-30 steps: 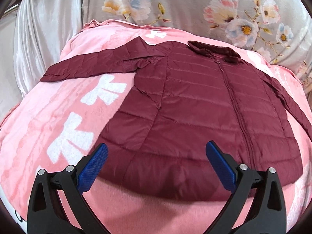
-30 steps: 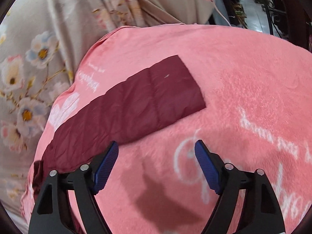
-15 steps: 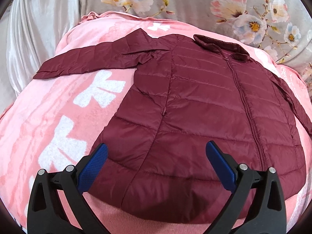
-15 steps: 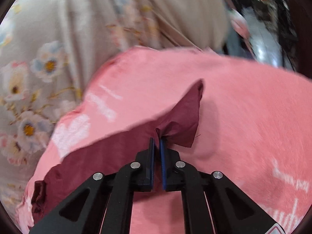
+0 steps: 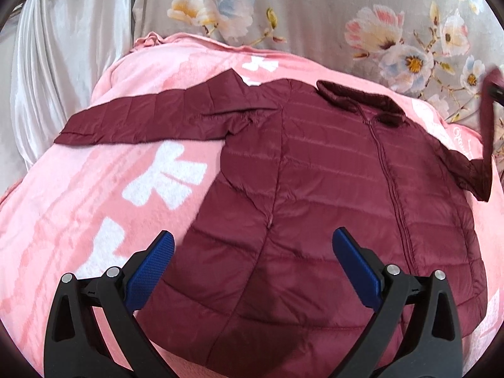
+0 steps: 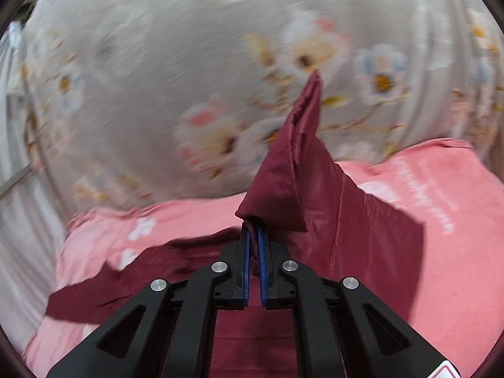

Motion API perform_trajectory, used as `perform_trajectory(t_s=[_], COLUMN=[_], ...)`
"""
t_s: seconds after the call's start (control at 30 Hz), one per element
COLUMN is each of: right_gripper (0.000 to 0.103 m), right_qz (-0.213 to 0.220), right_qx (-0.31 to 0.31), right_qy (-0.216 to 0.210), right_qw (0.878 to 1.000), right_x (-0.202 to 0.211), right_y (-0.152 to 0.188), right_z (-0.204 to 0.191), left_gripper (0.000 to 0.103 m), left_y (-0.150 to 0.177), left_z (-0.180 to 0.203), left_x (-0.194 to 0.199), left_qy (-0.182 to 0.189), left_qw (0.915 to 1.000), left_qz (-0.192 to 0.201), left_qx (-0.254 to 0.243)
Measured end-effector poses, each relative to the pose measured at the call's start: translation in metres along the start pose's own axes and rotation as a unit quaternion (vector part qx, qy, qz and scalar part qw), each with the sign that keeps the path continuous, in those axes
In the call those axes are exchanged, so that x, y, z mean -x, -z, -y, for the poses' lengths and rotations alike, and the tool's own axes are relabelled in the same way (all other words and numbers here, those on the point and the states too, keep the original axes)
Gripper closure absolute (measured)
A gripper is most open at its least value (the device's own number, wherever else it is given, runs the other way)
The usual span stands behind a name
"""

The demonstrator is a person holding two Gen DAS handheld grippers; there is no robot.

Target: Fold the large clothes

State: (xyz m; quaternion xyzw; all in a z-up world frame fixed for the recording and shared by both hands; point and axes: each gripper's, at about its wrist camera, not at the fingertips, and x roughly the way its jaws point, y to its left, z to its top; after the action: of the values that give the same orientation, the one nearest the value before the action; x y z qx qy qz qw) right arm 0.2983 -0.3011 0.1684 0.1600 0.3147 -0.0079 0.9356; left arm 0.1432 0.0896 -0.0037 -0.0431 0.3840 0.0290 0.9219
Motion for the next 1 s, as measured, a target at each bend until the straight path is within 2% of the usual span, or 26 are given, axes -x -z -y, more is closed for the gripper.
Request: perform_trajectory(t_s=[0.17,0.33,0.47,0.6,0.77,0.9,1.0], right_gripper=[0.098,0.098,0.098,0.098,0.092,0.091,0.083], right_qz=[-0.065,-0.131,-0.174,-0.205,-0.243,-0.242,-0.241], right_qx=[0.048,0.08,0.1,0.112,0.121,0.117,0.12], right_qy=[-0.071,-0.112,-0.13,-0.132,-0.125,-0.131,-0.145], right_qw=[0.994,0.982,0.971,0.963,0.954,0.954,0.952], right_x=[-0.043,-0.081,-0.099,-0.115,-0.133,-0.13,-0.122], right_y=[0.048,0.101,0.141,0.168,0.195,0.199,0.195], right_z=[-0.08,-0.136,-0.163,-0.176,-0.177,-0.172,-0.169], left_gripper=[0.005,0.005,0.005,0.005,0.005,0.005,0.005], left_y=[-0.008,-0.014,-0.021,-0.03,-0.049,-0.066,-0.08], left_z=[-0.013,-0.032,-0.045,-0.055,-0.053,-0.039,-0.025], left_x=[0.001,-0.004,-0.01,-0.016,-0.033,-0.056,-0.078], left_qy=[0.001,0.002,0.014,0.032,0.087,0.126,0.152], left_qw=[0.9999,0.9995,0.9988,0.9973,0.9928,0.9877,0.9833], left_qz=[0.013,0.017,0.016,0.019,0.007,-0.002,-0.021], left_qx=[0.008,0.026,0.044,0.063,0.082,0.093,0.099])
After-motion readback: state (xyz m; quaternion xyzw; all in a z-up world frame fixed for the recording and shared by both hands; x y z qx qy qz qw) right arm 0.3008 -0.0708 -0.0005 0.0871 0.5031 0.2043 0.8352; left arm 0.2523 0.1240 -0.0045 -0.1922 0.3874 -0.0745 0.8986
